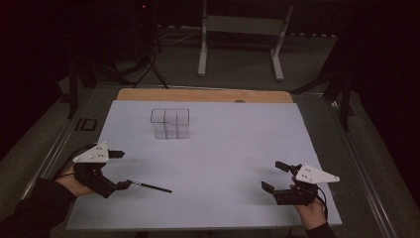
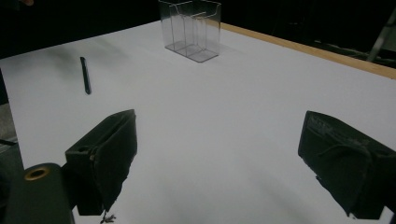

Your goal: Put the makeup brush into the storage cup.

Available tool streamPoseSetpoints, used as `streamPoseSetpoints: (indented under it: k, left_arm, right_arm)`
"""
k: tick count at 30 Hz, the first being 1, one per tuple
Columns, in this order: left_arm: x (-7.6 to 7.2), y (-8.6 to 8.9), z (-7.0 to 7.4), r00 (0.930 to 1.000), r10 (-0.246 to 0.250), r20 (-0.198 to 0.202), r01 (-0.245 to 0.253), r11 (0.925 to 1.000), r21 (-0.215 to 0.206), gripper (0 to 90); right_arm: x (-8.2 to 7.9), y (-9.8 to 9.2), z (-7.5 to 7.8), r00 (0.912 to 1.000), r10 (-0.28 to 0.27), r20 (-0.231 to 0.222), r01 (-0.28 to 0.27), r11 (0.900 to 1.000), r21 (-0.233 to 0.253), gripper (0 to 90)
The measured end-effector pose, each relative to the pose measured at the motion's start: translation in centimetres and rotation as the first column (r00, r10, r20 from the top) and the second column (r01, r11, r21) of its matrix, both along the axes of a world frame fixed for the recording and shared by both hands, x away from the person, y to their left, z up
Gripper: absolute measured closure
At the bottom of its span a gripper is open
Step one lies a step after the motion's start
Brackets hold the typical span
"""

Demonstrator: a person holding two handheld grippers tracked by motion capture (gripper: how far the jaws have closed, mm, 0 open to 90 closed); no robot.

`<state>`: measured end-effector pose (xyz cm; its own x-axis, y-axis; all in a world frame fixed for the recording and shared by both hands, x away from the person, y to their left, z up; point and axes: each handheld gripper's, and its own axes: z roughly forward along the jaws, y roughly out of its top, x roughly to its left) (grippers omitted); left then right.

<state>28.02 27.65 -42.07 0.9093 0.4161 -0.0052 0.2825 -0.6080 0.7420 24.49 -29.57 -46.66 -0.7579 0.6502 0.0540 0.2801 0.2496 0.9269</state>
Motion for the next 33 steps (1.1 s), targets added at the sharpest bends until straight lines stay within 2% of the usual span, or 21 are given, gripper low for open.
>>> streamPoseSetpoints:
  k: [3,4,9,17,21,24,28,33]
  left_arm:
    - [0.0,-0.1,0.1,1.0000,-0.007,0.005,0.007,0.9999,0.009,0.6]
    - [0.2,-0.5,0.2,0.9998,-0.021,0.002,0.021,0.9994,0.027,0.6]
    - [0.5,-1.2,0.3,0.9987,-0.051,-0.006,0.052,0.9968,0.062,1.7]
    - [1.1,-2.3,0.6,0.9940,-0.109,-0.007,0.109,0.9854,0.130,2.0]
    - [1.3,-2.9,0.7,0.9885,-0.150,-0.018,0.151,0.9760,0.157,5.1]
    - [1.4,-3.5,0.5,0.9820,-0.187,-0.024,0.188,0.9637,0.189,7.2]
    - [1.7,-4.2,-0.1,0.9748,-0.215,-0.057,0.223,0.9459,0.236,8.1]
    - [1.9,-4.6,-0.5,0.9707,-0.227,-0.079,0.240,0.9346,0.263,14.5]
  right_arm:
    - [0.0,0.0,0.0,1.0000,0.001,-0.002,-0.001,1.000,-0.001,11.9]
    - [0.0,0.0,0.0,1.0000,0.002,-0.002,-0.002,1.000,0.000,11.9]
    - [0.0,0.0,0.0,1.0000,0.001,-0.002,-0.001,1.000,0.001,11.8]
    - [0.0,0.0,0.0,1.0000,0.004,-0.002,-0.004,1.000,0.000,11.8]
    - [0.0,0.1,0.0,1.0000,0.006,-0.001,-0.006,1.000,-0.001,11.8]
    - [0.0,0.1,0.0,1.0000,0.007,-0.004,-0.007,1.000,-0.003,11.9]
    - [0.0,0.1,0.0,1.0000,0.007,-0.004,-0.007,1.000,-0.003,11.8]
    - [0.0,0.1,0.0,1.0000,0.008,-0.002,-0.008,1.000,-0.005,11.8]
